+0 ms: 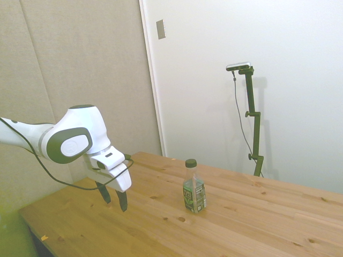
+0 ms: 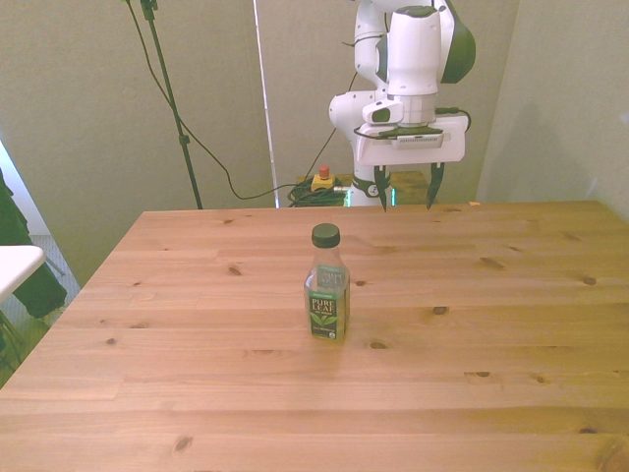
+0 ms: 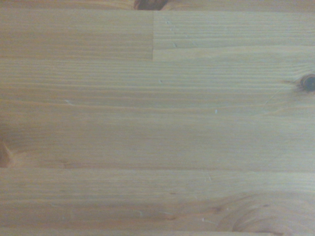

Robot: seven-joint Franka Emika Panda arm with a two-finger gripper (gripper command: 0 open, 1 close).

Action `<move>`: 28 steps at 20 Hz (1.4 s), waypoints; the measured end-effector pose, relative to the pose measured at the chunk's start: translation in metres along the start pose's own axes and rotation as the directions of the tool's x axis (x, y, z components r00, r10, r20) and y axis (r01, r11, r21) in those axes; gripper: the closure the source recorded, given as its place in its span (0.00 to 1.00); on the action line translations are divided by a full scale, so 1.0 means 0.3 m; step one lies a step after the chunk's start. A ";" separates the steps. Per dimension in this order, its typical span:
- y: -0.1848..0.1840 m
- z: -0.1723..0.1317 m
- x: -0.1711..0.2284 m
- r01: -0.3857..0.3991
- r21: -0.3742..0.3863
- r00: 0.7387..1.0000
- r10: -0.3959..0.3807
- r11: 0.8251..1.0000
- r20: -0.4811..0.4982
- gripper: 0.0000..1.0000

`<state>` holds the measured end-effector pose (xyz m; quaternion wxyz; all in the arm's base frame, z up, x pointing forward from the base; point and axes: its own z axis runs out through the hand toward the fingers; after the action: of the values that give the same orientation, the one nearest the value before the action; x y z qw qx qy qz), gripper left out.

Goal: Knock down the bottle

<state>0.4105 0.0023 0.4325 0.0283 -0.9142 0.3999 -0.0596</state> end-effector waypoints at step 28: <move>-0.101 -0.111 0.605 -0.202 -0.018 0.959 0.194 0.979 -0.206 1.00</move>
<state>0.5501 -0.1106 0.4844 -0.0249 -0.8591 0.4912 -0.1418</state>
